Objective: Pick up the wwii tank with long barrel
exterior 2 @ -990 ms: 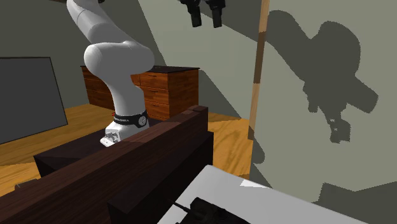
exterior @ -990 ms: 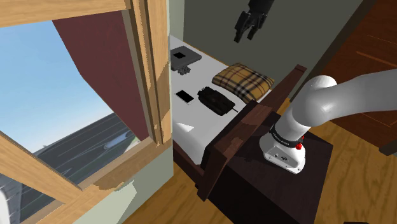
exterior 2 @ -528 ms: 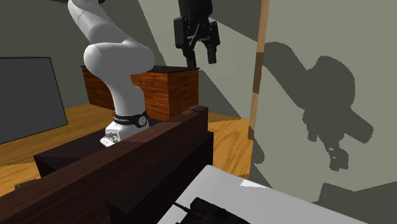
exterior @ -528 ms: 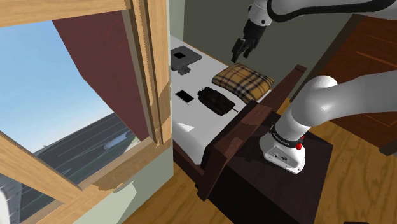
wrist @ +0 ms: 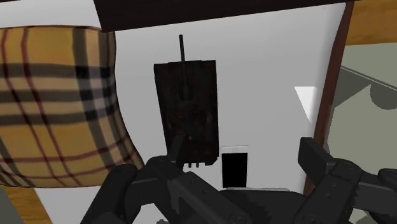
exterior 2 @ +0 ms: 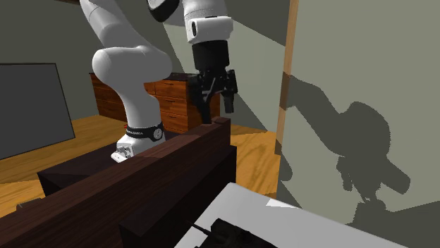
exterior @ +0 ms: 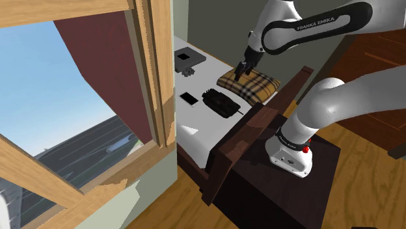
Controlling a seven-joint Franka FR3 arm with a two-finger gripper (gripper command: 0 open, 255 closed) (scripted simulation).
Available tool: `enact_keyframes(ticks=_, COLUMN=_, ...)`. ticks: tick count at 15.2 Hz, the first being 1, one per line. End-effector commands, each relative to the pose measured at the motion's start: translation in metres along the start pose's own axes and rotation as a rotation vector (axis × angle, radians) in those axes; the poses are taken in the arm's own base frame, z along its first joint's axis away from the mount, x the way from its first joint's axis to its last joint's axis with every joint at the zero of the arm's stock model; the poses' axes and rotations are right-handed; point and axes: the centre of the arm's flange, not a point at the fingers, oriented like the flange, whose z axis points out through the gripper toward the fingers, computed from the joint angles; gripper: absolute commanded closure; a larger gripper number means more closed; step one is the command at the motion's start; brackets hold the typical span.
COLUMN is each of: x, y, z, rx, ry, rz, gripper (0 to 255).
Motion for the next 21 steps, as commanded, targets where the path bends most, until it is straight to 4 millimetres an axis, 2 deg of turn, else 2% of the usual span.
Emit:
enact_keyframes(ticks=1, x=-0.005, y=0.006, z=0.027, rx=-0.008, ry=0.004, rz=-0.006, gripper=0)
enact_keyframes(ticks=16, x=-0.027, y=0.062, z=0.213, rx=-0.066, ry=0.012, rz=-0.048, gripper=0)
enact_keyframes(ticks=21, x=-0.031, y=0.065, z=0.243, rx=-0.069, ry=0.013, rz=-0.050, gripper=0)
